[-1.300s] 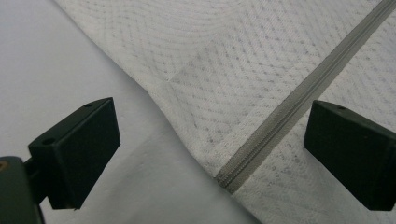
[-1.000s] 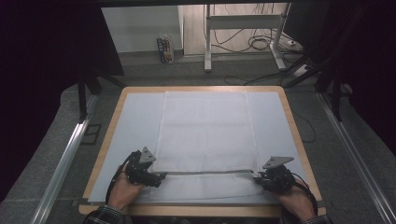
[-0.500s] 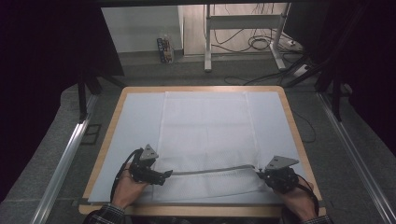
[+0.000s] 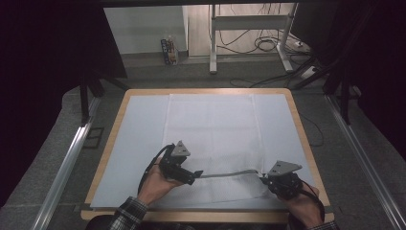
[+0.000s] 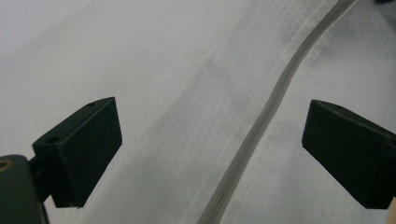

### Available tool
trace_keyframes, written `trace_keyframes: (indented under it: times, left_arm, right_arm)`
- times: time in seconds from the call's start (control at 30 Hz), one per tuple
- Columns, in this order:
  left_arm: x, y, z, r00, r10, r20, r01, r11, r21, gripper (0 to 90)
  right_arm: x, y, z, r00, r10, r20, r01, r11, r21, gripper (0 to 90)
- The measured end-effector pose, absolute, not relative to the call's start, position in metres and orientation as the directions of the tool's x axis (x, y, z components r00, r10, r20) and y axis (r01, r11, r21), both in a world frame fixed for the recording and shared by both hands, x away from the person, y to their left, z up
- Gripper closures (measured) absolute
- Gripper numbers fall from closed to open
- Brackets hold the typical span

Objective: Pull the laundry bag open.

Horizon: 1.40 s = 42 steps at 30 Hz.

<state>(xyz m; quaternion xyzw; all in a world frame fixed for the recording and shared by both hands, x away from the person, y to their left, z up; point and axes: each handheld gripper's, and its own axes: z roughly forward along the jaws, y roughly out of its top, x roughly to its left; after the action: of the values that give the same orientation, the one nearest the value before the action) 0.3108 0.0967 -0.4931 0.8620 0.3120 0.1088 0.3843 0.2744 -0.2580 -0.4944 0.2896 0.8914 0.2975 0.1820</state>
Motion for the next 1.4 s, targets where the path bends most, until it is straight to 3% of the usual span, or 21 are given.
trace_keyframes:
  times: [0.7,1.03,1.4]
  left_arm:
    - [0.35,-0.044,-0.478,0.907,0.421,-0.015,0.305,-0.633,0.711,6.4]
    - [0.351,-0.082,-0.484,0.924,0.383,-0.007,0.28,-0.662,0.695,6.6]
    - [0.351,-0.082,-0.49,0.93,0.366,0.015,0.254,-0.673,0.694,7.2]
  right_arm:
    - [0.275,-0.256,-0.496,-0.777,0.606,-0.171,0.389,0.675,0.627,80.3]
    - [0.275,-0.257,-0.495,-0.778,0.606,-0.166,0.388,0.672,0.631,80.2]
    - [0.275,-0.258,-0.494,-0.768,0.623,-0.152,0.406,0.655,0.637,79.6]
